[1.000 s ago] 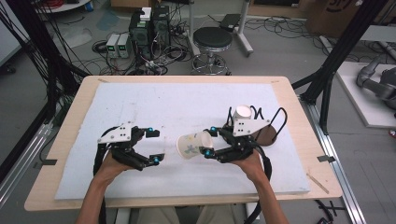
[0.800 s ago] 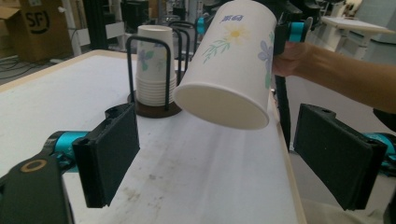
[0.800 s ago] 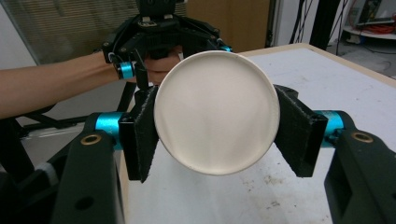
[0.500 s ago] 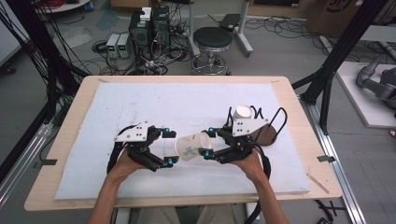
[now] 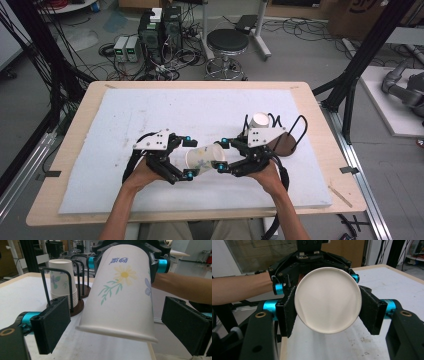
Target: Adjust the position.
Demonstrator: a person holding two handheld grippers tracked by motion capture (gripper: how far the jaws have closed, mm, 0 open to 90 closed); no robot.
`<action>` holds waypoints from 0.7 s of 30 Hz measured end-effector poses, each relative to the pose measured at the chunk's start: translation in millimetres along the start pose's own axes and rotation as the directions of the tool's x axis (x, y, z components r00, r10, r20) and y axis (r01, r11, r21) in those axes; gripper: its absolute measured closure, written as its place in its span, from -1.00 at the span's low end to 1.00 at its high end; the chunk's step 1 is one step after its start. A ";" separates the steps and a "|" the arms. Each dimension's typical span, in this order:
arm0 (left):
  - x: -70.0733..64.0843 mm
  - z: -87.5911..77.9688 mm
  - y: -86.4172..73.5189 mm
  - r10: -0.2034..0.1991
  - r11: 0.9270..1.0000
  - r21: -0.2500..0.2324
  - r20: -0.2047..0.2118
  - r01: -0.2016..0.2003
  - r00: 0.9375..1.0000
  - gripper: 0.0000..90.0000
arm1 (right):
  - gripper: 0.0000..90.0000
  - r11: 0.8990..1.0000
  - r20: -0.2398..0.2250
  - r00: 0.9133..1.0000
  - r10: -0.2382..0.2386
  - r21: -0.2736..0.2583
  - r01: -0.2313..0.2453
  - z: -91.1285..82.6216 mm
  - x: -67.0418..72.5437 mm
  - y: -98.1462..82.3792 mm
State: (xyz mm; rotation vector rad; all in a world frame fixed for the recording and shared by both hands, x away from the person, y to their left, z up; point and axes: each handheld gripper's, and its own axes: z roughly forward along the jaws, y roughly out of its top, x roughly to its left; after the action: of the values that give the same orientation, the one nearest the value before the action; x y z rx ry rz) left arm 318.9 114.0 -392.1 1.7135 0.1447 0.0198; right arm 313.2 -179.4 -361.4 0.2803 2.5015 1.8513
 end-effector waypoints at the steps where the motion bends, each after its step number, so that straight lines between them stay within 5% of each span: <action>1: 0.0 1.0 0.1 0.000 1.000 0.000 0.001 0.000 1.000 -0.84 | -0.16 1.000 -0.003 1.000 -0.002 0.001 0.002 0.5 0.1 0.2; 21: 1.2 20.7 -1.9 0.003 0.998 0.063 0.030 -0.005 1.000 -0.84 | -0.16 1.000 -0.028 1.000 -0.003 -0.010 0.003 2.8 0.3 0.6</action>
State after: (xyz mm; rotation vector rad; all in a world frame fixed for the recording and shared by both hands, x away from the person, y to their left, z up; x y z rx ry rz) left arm 322.0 94.0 -397.2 1.7767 0.1213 -0.0073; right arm 313.3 -176.6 -361.6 0.2520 2.5085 1.8789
